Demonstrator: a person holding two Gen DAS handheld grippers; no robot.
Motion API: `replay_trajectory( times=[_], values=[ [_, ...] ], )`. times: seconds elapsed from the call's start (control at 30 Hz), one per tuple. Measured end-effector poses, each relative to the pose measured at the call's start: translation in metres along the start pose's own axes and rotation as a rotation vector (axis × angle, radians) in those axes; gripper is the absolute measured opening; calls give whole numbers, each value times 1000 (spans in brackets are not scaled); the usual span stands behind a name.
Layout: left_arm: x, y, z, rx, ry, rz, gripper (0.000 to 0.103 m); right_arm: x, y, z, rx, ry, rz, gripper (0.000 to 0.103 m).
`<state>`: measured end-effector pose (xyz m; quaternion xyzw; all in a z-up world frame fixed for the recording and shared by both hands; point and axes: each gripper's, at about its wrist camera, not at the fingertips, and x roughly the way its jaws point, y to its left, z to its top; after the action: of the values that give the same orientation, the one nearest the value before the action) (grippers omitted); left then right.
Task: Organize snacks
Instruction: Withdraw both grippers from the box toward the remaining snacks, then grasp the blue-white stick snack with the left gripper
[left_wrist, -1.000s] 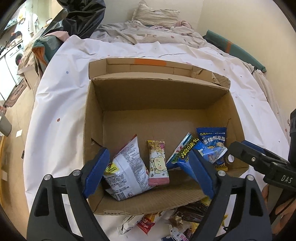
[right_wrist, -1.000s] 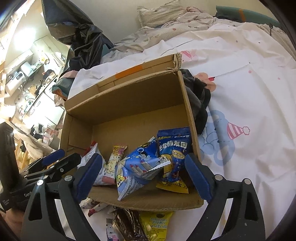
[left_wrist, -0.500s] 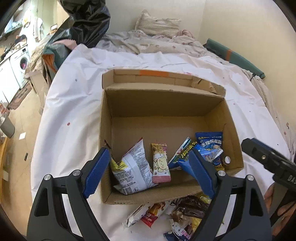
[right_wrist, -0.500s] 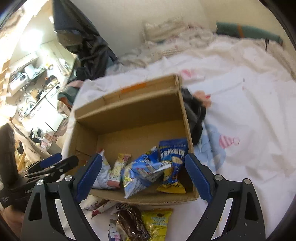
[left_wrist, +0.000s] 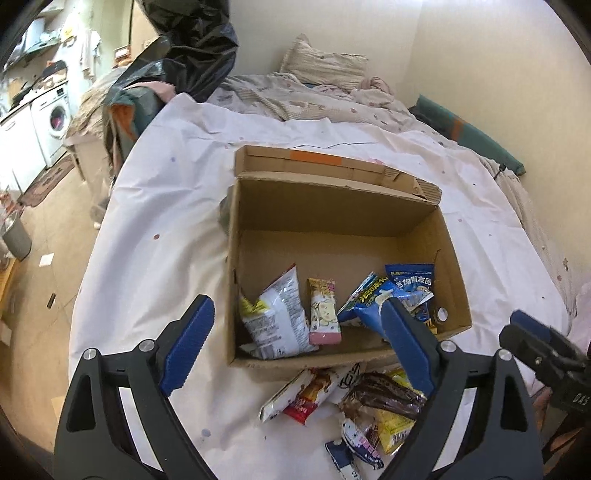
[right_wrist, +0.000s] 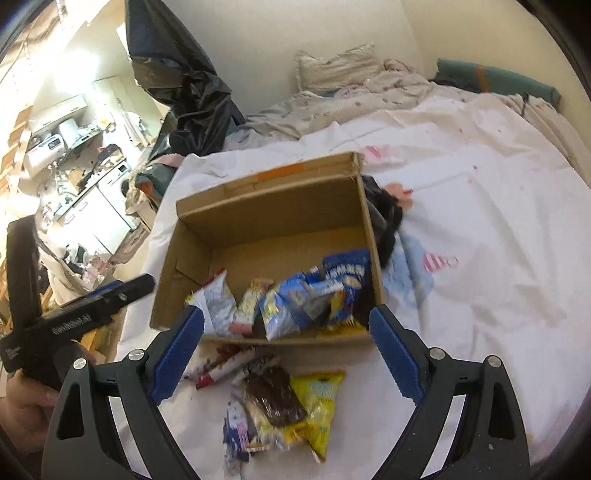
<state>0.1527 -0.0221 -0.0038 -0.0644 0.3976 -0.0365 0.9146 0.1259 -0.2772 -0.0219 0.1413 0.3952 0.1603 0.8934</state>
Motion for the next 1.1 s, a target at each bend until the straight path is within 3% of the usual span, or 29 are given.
replay_trajectory(
  times=[0.27,0.37,0.5,0.57,0.63,0.67,0.73,0.8,1.1],
  values=[
    [1,15,-22,-40,70,52,94,4,-23,-15,151,58,3,94],
    [8,23,-33,-66,138,79,94,9,-25,-18,162,81,-21,94],
    [24,32,-61,-156,274,61,93,18,-31,-23,198,128,-22,94],
    [32,31,-79,-200,347,43,85,20,-35,-24,218,137,-28,94],
    [38,26,-97,-216,414,33,70,20,-39,-26,241,143,-26,94],
    [41,22,-106,-217,446,17,67,21,-40,-26,251,145,-27,94],
    [47,12,-121,-223,507,-37,50,21,-44,-26,269,151,-28,94],
    [56,0,-136,-218,581,-69,42,22,-46,-26,285,153,-24,94],
    [70,-37,-158,-74,629,-47,41,23,-47,-25,287,156,-20,94]
  ],
)
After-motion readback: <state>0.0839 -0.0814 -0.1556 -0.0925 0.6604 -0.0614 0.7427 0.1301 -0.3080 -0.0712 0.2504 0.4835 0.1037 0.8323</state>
